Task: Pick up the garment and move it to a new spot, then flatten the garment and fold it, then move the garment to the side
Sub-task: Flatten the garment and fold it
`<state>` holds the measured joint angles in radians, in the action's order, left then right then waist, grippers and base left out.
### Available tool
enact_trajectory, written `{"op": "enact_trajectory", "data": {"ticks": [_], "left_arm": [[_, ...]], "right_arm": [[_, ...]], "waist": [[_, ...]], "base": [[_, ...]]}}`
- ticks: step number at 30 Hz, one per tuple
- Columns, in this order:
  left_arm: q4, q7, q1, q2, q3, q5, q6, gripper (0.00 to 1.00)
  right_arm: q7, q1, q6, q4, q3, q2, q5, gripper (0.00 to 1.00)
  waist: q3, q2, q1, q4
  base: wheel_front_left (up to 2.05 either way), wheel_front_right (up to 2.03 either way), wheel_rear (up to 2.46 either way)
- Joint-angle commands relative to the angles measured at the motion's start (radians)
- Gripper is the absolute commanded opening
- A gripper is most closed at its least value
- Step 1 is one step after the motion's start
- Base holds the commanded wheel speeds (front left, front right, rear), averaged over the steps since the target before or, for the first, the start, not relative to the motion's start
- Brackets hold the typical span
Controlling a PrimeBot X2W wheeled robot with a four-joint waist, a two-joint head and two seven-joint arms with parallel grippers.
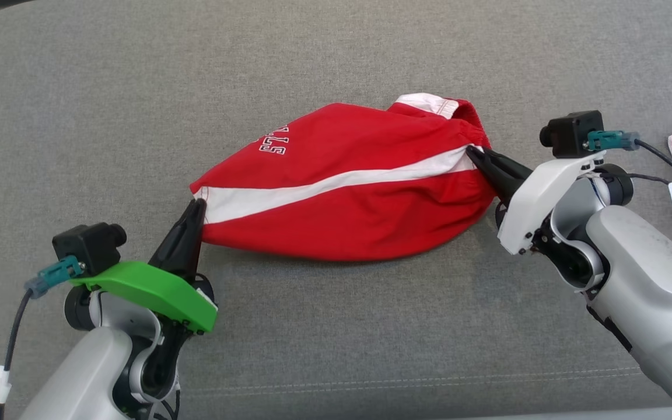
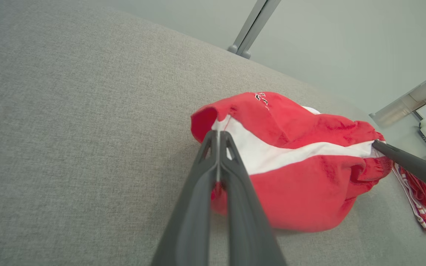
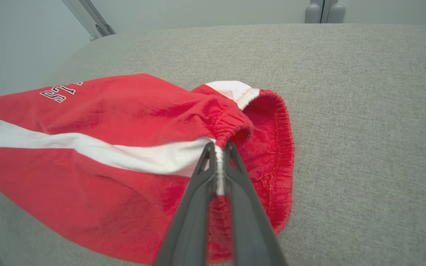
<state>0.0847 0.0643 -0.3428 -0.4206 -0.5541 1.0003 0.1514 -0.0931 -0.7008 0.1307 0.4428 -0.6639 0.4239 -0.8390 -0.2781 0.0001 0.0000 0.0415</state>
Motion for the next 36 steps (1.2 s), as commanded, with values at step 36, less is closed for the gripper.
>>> {"op": "enact_trajectory", "data": {"ticks": [36], "left_arm": [[-0.067, -0.247, -0.536, -0.085, 0.136, 0.054, 0.079, 0.0]], "right_arm": [[-0.225, -0.282, 0.0, -0.18, 0.195, 0.021, -0.021, 0.0]], "waist": [[0.169, -0.0001, 0.0, -0.068]], "base": [[0.0, 0.0, 0.0]]}}
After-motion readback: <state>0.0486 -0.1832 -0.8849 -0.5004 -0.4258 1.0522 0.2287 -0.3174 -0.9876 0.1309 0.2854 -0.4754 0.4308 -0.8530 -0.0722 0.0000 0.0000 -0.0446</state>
